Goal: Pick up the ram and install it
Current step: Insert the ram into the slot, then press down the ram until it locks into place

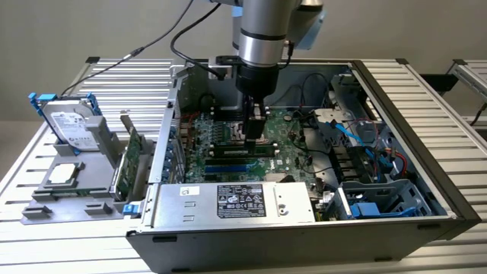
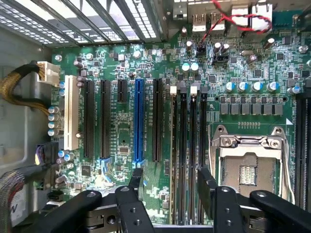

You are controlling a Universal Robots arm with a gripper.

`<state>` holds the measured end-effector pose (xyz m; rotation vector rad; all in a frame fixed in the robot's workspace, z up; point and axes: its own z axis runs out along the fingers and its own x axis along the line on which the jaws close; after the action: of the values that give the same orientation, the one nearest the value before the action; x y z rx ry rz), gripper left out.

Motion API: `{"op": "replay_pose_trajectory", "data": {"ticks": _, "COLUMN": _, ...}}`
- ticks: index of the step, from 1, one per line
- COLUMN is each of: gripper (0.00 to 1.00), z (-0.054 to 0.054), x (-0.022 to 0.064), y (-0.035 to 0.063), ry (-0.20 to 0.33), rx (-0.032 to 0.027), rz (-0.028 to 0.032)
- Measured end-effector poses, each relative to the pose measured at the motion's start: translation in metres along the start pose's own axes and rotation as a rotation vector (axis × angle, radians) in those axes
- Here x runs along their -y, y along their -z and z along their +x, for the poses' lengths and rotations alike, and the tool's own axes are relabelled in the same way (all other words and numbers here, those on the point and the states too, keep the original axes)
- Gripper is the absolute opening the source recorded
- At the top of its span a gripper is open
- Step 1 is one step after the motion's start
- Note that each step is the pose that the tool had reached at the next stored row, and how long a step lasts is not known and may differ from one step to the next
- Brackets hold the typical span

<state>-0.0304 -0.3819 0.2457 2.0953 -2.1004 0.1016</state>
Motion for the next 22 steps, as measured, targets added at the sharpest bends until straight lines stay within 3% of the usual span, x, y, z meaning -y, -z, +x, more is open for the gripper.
{"op": "replay_pose_trajectory", "data": {"ticks": 3, "gripper": 0.57, "z": 0.0017, "x": -0.0007, "y": 0.0096, "ry": 0.000, "rx": -0.0003, "rz": -0.0007}}
{"op": "replay_pose_trajectory", "data": {"ticks": 6, "gripper": 0.55, "z": 0.0018, "x": -0.0007, "y": 0.0106, "ry": 0.000, "rx": 0.0004, "rz": -0.0019}}
{"op": "replay_pose_trajectory", "data": {"ticks": 9, "gripper": 0.36, "z": 0.0019, "x": -0.0008, "y": 0.0108, "ry": 0.000, "rx": 0.0000, "rz": -0.0021}}
{"op": "replay_pose_trajectory", "data": {"ticks": 12, "gripper": 0.30, "z": 0.0019, "x": -0.0008, "y": 0.0107, "ry": 0.000, "rx": 0.0001, "rz": -0.0020}}
{"op": "replay_pose_trajectory", "data": {"ticks": 16, "gripper": 0.11, "z": 0.0019, "x": -0.0008, "y": 0.0107, "ry": 0.000, "rx": 0.0001, "rz": -0.0020}}
{"op": "replay_pose_trajectory", "data": {"ticks": 22, "gripper": 0.11, "z": 0.0019, "x": -0.0007, "y": 0.0107, "ry": 0.000, "rx": 0.0001, "rz": -0.0020}}
